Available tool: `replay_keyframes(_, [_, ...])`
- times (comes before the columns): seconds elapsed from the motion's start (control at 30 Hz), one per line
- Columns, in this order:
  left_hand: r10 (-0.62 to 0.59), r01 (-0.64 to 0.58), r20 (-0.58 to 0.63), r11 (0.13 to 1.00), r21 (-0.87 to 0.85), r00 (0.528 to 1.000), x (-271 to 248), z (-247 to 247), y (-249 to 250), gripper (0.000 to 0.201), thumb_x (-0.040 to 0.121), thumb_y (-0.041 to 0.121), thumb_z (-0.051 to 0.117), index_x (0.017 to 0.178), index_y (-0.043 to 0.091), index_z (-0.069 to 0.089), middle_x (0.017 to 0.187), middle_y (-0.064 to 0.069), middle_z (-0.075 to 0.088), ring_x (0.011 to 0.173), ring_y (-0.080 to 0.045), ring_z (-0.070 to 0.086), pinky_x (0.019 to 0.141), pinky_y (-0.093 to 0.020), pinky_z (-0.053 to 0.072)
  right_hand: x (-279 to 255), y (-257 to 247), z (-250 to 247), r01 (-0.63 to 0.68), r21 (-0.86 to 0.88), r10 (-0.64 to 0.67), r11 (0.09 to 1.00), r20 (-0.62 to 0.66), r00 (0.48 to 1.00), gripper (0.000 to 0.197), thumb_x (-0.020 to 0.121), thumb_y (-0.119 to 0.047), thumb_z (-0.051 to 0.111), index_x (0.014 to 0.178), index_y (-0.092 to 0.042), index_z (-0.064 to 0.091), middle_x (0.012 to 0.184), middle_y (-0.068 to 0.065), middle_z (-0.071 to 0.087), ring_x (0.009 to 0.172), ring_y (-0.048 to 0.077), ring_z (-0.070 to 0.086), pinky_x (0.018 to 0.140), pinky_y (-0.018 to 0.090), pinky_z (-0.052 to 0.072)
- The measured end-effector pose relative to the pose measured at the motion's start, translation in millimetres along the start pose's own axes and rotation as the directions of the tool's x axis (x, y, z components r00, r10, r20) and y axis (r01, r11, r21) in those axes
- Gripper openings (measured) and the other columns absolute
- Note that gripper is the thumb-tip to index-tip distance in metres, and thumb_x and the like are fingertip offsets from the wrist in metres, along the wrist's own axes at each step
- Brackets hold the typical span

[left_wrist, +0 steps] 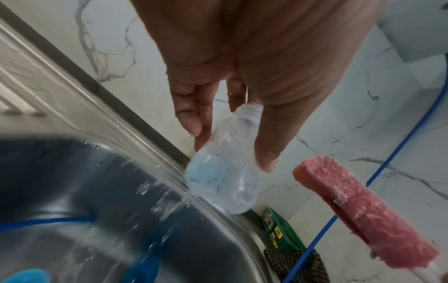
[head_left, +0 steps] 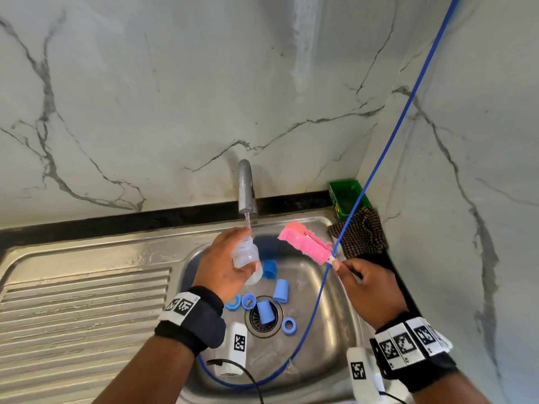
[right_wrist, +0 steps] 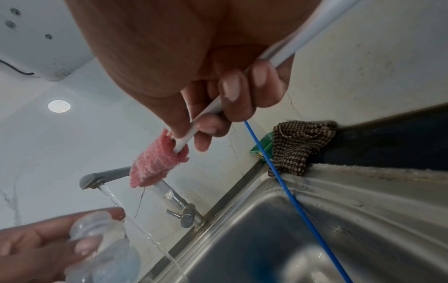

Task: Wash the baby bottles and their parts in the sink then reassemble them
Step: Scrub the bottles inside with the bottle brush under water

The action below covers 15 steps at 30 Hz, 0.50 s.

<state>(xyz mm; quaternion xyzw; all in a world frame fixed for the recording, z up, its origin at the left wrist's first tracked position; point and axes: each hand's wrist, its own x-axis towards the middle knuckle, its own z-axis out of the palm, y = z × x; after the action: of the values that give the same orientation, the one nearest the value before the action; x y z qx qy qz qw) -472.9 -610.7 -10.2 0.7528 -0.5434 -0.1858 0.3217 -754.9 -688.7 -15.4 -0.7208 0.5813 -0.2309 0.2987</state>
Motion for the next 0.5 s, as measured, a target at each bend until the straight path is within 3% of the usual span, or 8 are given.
replay_keyframes(0.1, [0.057, -0.060, -0.055, 0.997, -0.055, 0.997, -8, 1, 10, 0.068, 0.079, 0.025, 0.083, 0.140, 0.031, 0.053, 0.140, 0.017, 0.050, 0.119, -0.001, 0.049, 0.104, -0.033, 0.049, -9, 8, -6, 0.016, -0.006, -0.016, 1.000, 0.004, 1.000, 0.032, 0.093, -0.050, 0.061, 0.082, -0.021, 0.072, 0.073, -0.007, 0.069, 0.073, 0.012, 0.064, 0.070, 0.033, 0.051])
replay_keyframes(0.2, [0.081, -0.100, -0.216, 0.992, -0.078, 0.973, -3, -12, 21, 0.059, 0.081, 0.027, 0.082, 0.135, 0.030, 0.057, 0.130, 0.014, 0.056, 0.110, -0.005, 0.054, 0.092, -0.025, 0.050, -12, 15, -14, 0.037, -0.007, -0.037, 0.999, 0.013, 0.999, 0.035, 0.092, -0.054, 0.058, 0.080, -0.024, 0.069, 0.067, -0.008, 0.065, 0.069, 0.010, 0.062, 0.065, 0.033, 0.049])
replay_keyframes(0.27, [0.028, -0.039, -0.148, 0.997, -0.072, 0.989, -3, -13, 20, 0.058, 0.082, 0.030, 0.081, 0.135, 0.028, 0.058, 0.129, 0.010, 0.060, 0.109, -0.011, 0.059, 0.094, -0.029, 0.051, -13, 18, -17, 0.052, -0.003, -0.051, 0.999, 0.016, 0.999, 0.035, 0.092, -0.055, 0.057, 0.078, -0.025, 0.068, 0.064, -0.009, 0.062, 0.066, 0.008, 0.059, 0.063, 0.032, 0.046])
replay_keyframes(0.33, [0.005, -0.006, 0.064, 1.000, 0.014, 0.998, -12, -2, 19, 0.064, 0.082, 0.030, 0.081, 0.140, 0.027, 0.056, 0.134, 0.003, 0.061, 0.118, -0.017, 0.060, 0.105, -0.031, 0.047, -12, 21, -19, 0.055, 0.003, -0.055, 0.998, 0.015, 0.998, 0.036, 0.092, -0.055, 0.057, 0.077, -0.024, 0.067, 0.062, -0.010, 0.060, 0.064, 0.005, 0.057, 0.062, 0.029, 0.042])
replay_keyframes(0.37, [0.015, -0.025, 0.125, 0.997, 0.077, 0.992, -18, 6, 18, 0.065, 0.083, 0.029, 0.081, 0.142, 0.026, 0.054, 0.138, 0.003, 0.060, 0.122, -0.017, 0.058, 0.107, -0.026, 0.043, -12, 22, -21, 0.053, 0.010, -0.053, 0.999, 0.018, 0.998, 0.035, 0.092, -0.055, 0.058, 0.076, -0.024, 0.066, 0.062, -0.010, 0.060, 0.063, 0.005, 0.056, 0.062, 0.028, 0.041])
replay_keyframes(0.43, [0.030, -0.038, 0.085, 0.995, 0.091, 0.996, -26, 12, 18, 0.066, 0.085, 0.024, 0.079, 0.145, 0.028, 0.051, 0.138, 0.008, 0.058, 0.119, -0.013, 0.059, 0.098, -0.012, 0.039, -12, 23, -25, 0.053, 0.022, -0.053, 0.998, 0.017, 0.998, 0.032, 0.092, -0.053, 0.060, 0.075, -0.026, 0.067, 0.062, -0.012, 0.060, 0.064, 0.005, 0.055, 0.063, 0.027, 0.040])
replay_keyframes(0.5, [0.018, -0.018, -0.047, 1.000, 0.006, 0.999, -28, 6, 20, 0.064, 0.086, 0.023, 0.078, 0.143, 0.034, 0.052, 0.131, 0.015, 0.059, 0.098, -0.006, 0.060, 0.087, -0.005, 0.039, -11, 23, -28, 0.072, 0.033, -0.072, 0.997, 0.008, 0.997, 0.030, 0.094, -0.048, 0.062, 0.078, -0.024, 0.070, 0.065, -0.012, 0.062, 0.067, 0.008, 0.057, 0.065, 0.027, 0.041])
